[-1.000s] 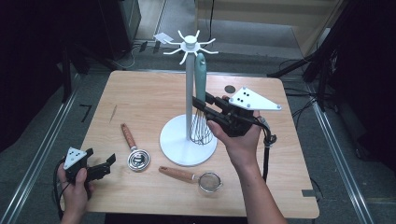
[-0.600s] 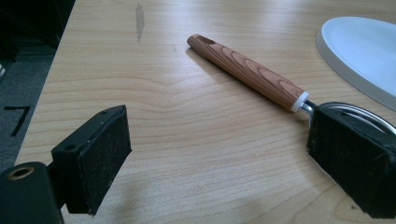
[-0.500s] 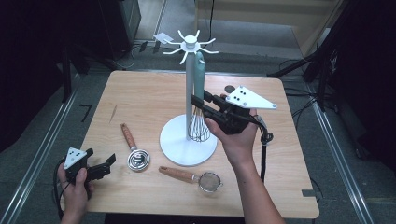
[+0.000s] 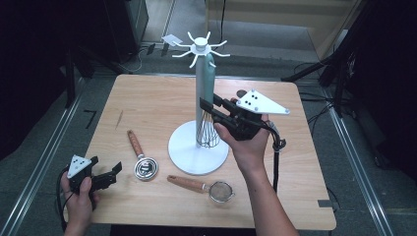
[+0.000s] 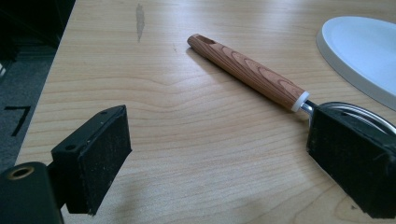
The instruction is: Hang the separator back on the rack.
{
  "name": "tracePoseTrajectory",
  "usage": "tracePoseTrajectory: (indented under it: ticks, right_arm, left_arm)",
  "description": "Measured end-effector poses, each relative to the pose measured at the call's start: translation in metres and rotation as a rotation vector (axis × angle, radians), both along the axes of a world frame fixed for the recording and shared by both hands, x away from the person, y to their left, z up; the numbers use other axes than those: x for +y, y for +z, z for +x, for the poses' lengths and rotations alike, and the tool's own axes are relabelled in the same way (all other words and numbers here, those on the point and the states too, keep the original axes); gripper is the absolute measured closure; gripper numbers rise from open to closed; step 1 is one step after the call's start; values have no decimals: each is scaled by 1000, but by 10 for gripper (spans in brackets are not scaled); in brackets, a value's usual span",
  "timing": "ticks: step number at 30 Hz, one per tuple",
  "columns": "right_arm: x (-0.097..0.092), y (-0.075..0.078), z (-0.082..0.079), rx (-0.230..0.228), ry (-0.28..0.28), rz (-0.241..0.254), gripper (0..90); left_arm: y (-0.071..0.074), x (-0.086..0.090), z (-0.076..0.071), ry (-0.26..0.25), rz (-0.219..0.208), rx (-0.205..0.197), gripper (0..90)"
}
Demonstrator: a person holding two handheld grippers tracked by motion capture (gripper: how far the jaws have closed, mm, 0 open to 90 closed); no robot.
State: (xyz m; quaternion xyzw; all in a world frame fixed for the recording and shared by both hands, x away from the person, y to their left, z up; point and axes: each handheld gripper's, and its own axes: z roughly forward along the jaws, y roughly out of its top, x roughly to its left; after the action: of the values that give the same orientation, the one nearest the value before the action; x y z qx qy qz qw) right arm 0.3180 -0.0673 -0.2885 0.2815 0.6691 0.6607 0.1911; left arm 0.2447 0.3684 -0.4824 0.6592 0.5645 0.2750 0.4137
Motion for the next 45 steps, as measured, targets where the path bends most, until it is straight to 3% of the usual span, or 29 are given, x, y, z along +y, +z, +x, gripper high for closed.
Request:
tracePoseTrajectory:
  ticks: [23,28,36,40,45]
  right_arm:
    - [1,1,-2,-16,-17,-34,683]
    - [-1,6,-7,-35,-13,-43,628]
    - [-9,15,-16,-70,-24,-15,636]
    - [-14,23,-20,-92,-28,6,685]
    - [-19,29,-20,-120,-37,19,820]
  left_arm:
    - [0,0,0,3,1,2,66]
    - [0,0,0,3,2,1,66]
    - [0,0,0,5,3,2,66]
    - [0,0,0,5,3,2,66]
    - [0,0,0,4,2,1,66]
